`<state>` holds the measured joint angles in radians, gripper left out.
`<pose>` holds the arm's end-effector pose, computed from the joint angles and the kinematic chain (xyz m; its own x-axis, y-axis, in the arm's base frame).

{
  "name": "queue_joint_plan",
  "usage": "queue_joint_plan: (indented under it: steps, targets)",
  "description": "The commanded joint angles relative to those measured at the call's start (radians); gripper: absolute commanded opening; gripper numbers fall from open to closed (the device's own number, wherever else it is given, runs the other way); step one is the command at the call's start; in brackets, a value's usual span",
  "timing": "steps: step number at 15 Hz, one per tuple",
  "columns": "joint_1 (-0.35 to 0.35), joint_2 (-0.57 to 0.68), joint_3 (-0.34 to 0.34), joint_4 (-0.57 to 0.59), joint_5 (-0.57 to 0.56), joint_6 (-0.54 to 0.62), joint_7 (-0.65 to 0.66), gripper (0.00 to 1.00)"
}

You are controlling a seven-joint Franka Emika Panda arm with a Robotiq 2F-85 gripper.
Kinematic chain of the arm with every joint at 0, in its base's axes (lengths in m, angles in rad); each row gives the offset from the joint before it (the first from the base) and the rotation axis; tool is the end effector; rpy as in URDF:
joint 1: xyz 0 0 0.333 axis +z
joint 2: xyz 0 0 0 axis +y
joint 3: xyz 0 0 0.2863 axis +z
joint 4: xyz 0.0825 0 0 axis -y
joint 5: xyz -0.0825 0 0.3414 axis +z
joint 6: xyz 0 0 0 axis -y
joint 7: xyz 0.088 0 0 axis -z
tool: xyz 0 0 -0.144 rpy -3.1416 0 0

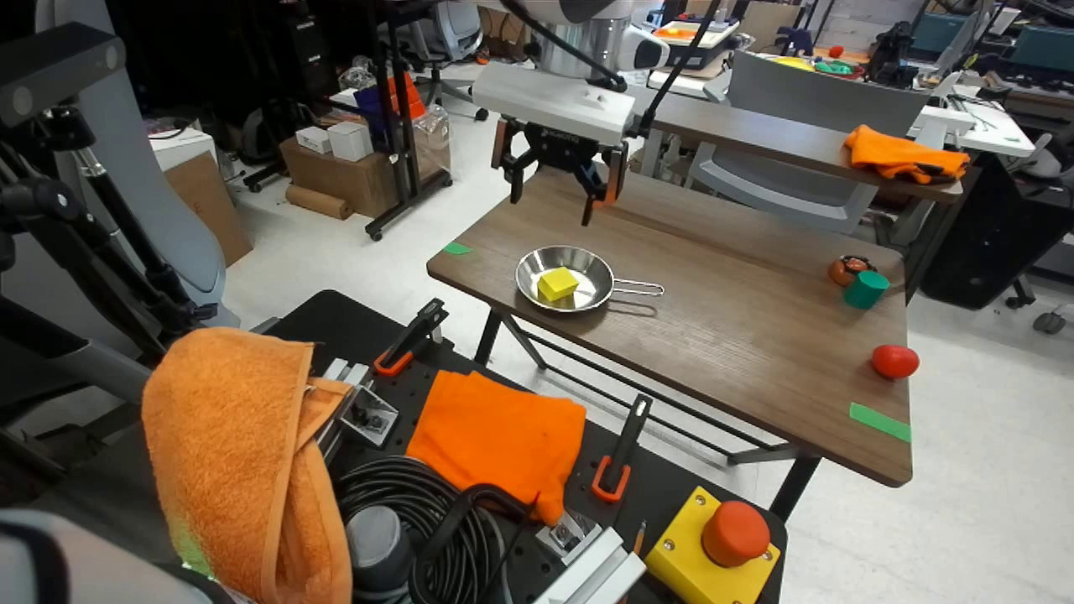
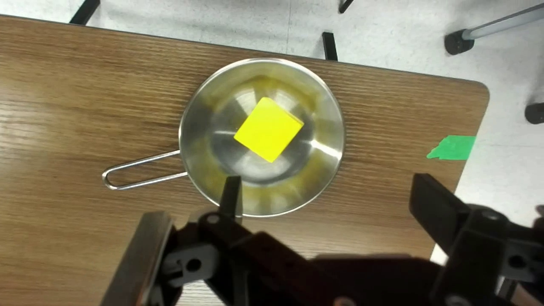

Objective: Put the yellow block on the silver pan then remove it from the pan

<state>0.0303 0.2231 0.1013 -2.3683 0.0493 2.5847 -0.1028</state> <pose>0.4754 0.0647 0.2020 0.9820 0.1889 -0.0021 0.1886 -0.9808 -0.0486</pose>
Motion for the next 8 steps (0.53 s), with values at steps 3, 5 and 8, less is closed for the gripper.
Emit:
queue_joint_plan:
  steps: [3,5,8]
  targets:
    - [0.049,0.018,-0.044,-0.010,-0.129,0.034,0.103,1.00]
    - [0.090,0.031,-0.100,-0.004,-0.267,0.054,0.277,1.00]
    - [0.149,0.055,-0.171,0.020,-0.417,0.029,0.520,1.00]
